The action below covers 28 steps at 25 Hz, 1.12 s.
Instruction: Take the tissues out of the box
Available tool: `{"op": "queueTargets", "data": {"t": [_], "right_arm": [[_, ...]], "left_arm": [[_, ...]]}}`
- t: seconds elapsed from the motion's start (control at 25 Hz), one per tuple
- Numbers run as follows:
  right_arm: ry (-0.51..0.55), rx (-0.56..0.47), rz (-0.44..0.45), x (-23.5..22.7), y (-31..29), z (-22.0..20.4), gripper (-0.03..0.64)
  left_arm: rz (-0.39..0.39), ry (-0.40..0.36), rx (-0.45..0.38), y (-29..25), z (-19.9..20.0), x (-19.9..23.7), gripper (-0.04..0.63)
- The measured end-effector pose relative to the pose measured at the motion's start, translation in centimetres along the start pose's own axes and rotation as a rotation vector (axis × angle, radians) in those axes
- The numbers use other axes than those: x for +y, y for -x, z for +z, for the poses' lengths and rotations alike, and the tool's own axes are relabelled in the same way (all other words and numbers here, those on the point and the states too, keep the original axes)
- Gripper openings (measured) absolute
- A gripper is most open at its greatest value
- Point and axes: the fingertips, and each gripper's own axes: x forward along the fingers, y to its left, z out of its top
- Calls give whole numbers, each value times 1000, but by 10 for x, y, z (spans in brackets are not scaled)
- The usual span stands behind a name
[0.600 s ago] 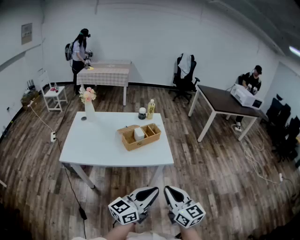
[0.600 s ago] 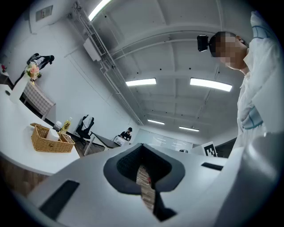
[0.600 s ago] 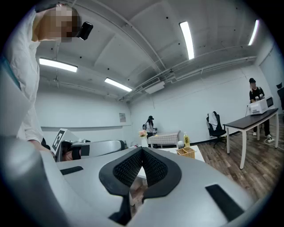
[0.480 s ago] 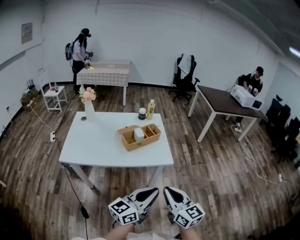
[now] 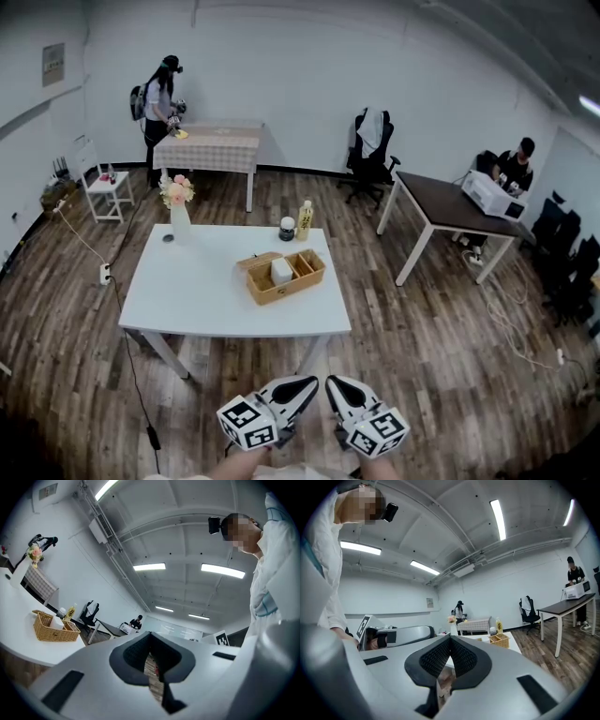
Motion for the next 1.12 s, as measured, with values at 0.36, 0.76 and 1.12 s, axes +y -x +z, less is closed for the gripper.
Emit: {"op": "queueTargets", "data": {"t": [0.36, 0.76, 1.12], "right_arm": [[-61, -35, 26, 11, -33, -6, 35], [-44, -17, 25, 51, -99, -12, 35], [-22, 0, 11, 61, -137, -12, 37]], "left_arm": [[20, 11, 3, 25, 14, 29, 0], [39, 9, -5, 78, 47, 80, 1], [57, 44, -23, 100, 61, 118, 0]]}}
